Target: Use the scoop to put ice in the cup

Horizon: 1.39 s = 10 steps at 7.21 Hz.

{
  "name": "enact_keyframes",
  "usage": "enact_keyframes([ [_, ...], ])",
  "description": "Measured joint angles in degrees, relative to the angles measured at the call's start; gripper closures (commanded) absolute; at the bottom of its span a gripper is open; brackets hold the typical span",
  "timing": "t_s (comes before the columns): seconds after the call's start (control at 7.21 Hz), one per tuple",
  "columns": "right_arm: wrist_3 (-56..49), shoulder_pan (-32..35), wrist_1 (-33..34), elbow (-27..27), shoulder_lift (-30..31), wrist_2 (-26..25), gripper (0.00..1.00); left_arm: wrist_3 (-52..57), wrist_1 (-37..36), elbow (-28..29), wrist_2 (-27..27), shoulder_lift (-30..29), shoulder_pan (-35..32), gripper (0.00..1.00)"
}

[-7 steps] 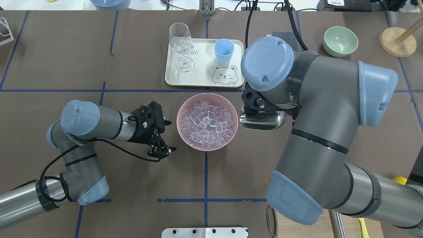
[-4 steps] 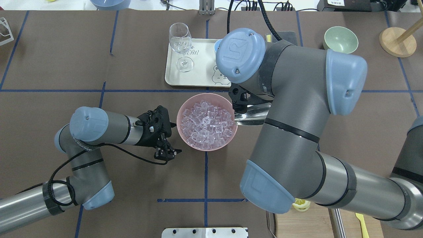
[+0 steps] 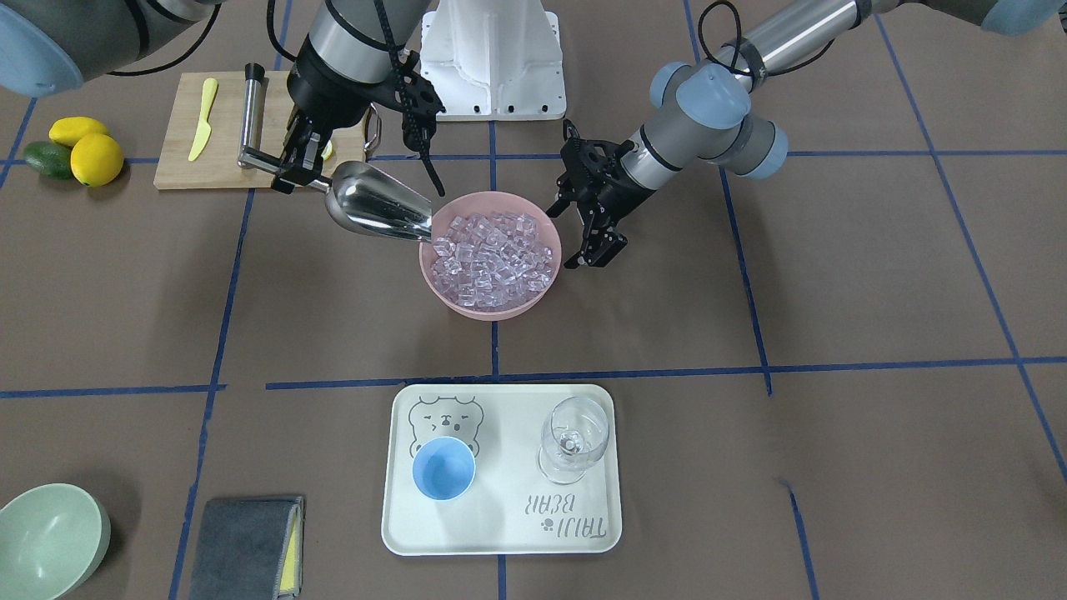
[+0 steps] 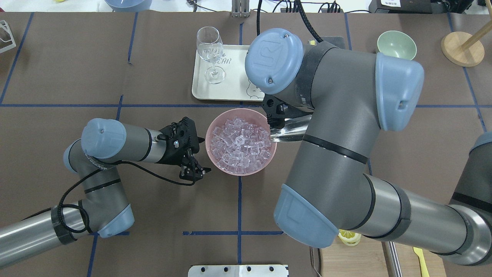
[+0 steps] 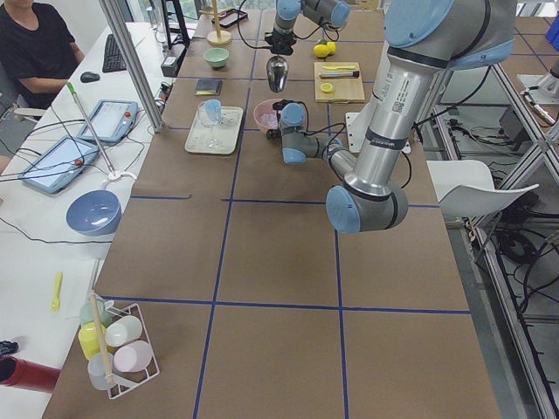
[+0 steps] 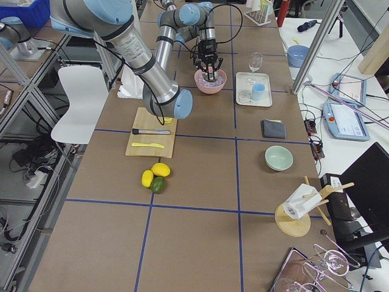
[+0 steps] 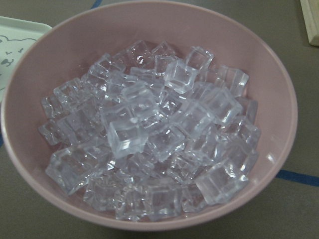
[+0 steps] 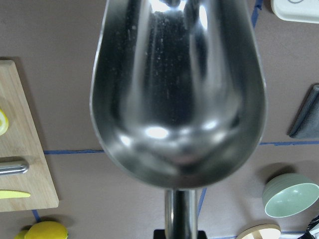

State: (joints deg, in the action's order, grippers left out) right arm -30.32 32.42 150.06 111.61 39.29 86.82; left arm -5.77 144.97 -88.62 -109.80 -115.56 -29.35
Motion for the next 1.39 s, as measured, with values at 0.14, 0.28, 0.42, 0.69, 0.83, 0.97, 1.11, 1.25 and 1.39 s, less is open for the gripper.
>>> enact_keyframes([
  [0.14,0.1,0.0,-0.2,0.0,0.0,0.0,1.0,0.0,-0.2,0.6,-0.2,-0.6,-0.5,0.0],
  [0.28,0.2,0.0,-0.4,0.0,-0.1,-0.1,1.0,0.0,-0.3,1.2,-0.6,-1.1,-1.1,0.0],
  [0.42,0.4,0.0,-0.6,0.0,-0.1,-0.1,1.0,0.0,-0.3,1.8,-1.7,-1.4,-1.8,0.0],
  [0.69,0.7,-0.2,-1.2,-0.3,-0.2,-0.1,1.0,0.0,-0.4,2.6,-3.9,-1.7,-2.7,0.0],
  [0.83,0.6,-0.3,-1.3,-1.3,-0.8,-0.1,1.0,0.0,-0.4,2.6,-4.2,-1.8,-2.8,0.0],
  [0.97,0.5,-0.4,-1.3,-3.7,-2.2,-0.1,1.0,-0.1,-0.4,2.6,-4.3,-1.9,-2.8,0.0],
  [1.11,0.5,-0.4,-1.2,-6.9,-3.9,-0.2,1.0,-0.2,-0.4,2.7,-4.3,-2.0,-2.8,0.0],
  [1.25,0.4,-0.4,-1.2,-9.5,-5.0,-0.4,1.0,-0.3,-0.3,2.7,-4.4,-2.2,-2.8,0.0],
  [1.39,0.4,-0.5,-1.1,-11.2,-5.3,-0.9,1.0,-0.5,-0.3,2.7,-4.4,-2.2,-2.8,0.0],
])
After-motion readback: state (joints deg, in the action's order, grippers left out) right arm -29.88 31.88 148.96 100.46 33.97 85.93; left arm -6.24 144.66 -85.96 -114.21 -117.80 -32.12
